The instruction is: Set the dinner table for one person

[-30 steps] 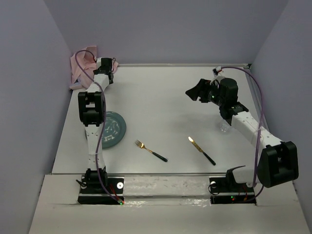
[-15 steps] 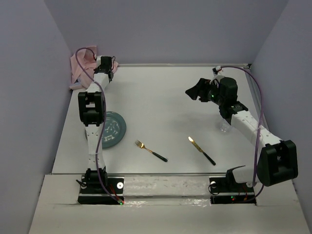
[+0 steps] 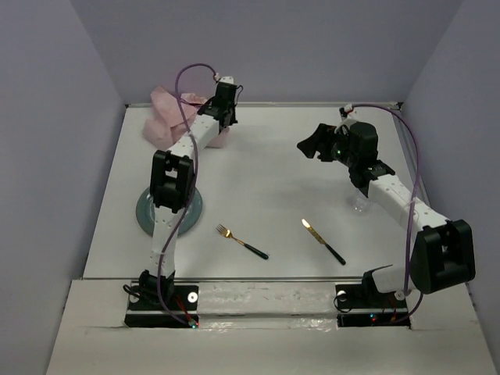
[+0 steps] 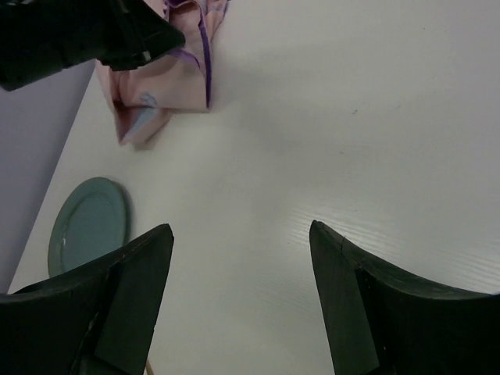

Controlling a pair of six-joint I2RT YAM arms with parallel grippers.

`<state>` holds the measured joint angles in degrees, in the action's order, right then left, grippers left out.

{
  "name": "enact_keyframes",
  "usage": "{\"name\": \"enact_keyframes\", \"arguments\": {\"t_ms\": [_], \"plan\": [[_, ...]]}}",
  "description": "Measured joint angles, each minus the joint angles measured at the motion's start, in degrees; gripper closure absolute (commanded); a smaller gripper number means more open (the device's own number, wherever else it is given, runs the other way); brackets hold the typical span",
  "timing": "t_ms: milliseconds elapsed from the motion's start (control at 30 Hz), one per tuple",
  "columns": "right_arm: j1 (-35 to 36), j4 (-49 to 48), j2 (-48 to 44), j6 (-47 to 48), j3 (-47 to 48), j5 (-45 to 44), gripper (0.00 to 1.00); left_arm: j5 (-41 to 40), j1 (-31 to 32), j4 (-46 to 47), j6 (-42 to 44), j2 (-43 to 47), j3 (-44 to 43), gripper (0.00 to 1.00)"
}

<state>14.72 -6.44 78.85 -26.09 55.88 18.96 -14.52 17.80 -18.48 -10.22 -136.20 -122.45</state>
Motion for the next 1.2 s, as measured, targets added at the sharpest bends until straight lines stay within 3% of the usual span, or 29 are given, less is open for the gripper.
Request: {"name": "enact_keyframes", "arguments": {"t_ms": [200, 400, 700, 1033, 1133, 1167, 1200], "plan": [[0.00, 0.52, 0.74, 1.68, 0.68, -3.61, 0.23, 6.40, 9.51, 4.11, -1.55, 17.40, 7.26, 1.00], [0.00, 1.49, 1.73, 2.62, 1.33, -4.55, 0.22, 8.41, 9.44, 12.02, -4.26, 31.89, 15.23, 1.00], [0.00, 4.07, 6.03, 4.11, 3.67, -3.74, 0.16, 7.10, 8.44, 14.82, -6.97, 32.70, 23.06, 1.00], [0.00, 9.86, 12.72, 4.50, 4.52, -8.24, 0.19, 1.25, 4.92, 16.22, -7.02, 26.36, 20.04, 1.00], [0.00, 10.84, 14.56, 4.46, 4.72, -10.51, 0.20, 0.20, 3.74, 16.06, -6.99, 23.41, 19.37, 0.55], [0.00, 11.19, 15.21, 4.46, 4.72, -11.21, 0.20, 0.04, 3.28, 15.85, -6.49, 21.92, 18.62, 0.30], [0.00, 11.39, 15.72, 4.48, 4.72, -11.85, 0.21, -0.09, 2.84, 14.01, -6.80, 19.71, 16.02, 0.22]]}}
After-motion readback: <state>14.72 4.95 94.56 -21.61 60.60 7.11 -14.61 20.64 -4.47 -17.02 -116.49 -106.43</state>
